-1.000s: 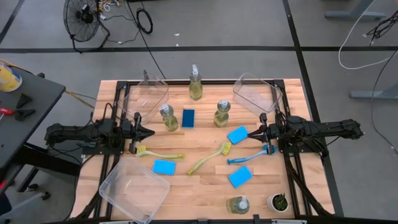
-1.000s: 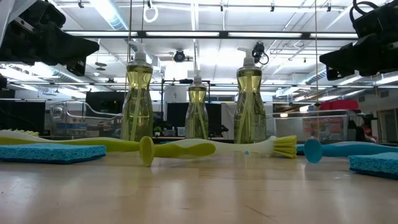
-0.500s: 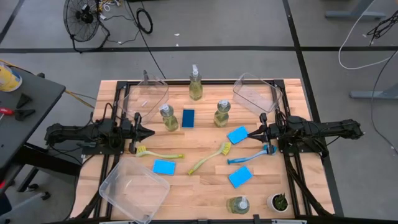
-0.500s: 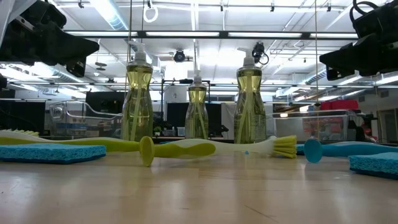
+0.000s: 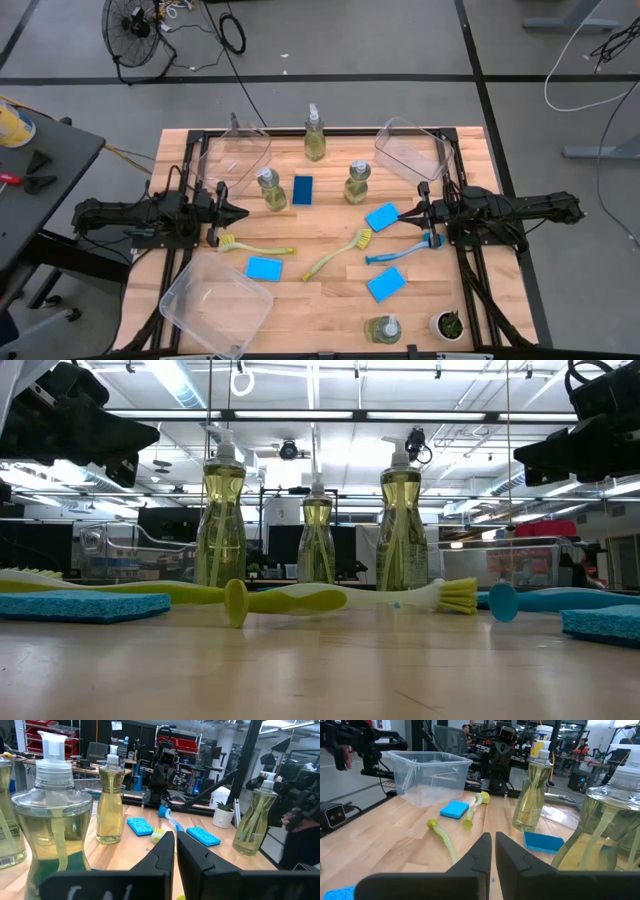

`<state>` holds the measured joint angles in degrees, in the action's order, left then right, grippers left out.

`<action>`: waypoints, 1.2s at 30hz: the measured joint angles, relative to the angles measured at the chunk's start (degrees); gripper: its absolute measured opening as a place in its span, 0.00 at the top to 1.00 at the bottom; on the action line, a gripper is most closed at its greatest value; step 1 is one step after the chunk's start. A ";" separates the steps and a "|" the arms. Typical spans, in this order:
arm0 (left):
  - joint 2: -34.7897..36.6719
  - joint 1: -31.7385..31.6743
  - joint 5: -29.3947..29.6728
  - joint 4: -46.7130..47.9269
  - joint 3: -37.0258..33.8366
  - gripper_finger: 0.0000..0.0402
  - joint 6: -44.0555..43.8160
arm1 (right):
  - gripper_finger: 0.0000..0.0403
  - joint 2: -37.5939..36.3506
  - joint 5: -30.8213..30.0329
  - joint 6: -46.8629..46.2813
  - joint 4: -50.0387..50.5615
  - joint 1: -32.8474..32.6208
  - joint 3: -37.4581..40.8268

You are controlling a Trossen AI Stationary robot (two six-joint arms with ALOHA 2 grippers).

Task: Pick & Place Kitchen Sink Supplies
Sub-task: Put the yellow dish soap bottle into the right transparent bin

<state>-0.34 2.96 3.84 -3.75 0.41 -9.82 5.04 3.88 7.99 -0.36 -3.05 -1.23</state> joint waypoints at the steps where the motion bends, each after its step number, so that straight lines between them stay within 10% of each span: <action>1: -0.02 0.00 0.00 0.00 0.02 0.94 0.00 | 0.93 0.00 0.02 0.00 0.00 0.00 0.02; 36: 0.00 0.00 0.00 -0.20 0.02 0.94 0.00 | 0.93 0.00 -1.90 -12.72 -4.92 0.00 0.00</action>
<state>-0.34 2.96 3.84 -3.95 0.43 -9.82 5.04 1.98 -4.73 -5.28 -3.05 -1.23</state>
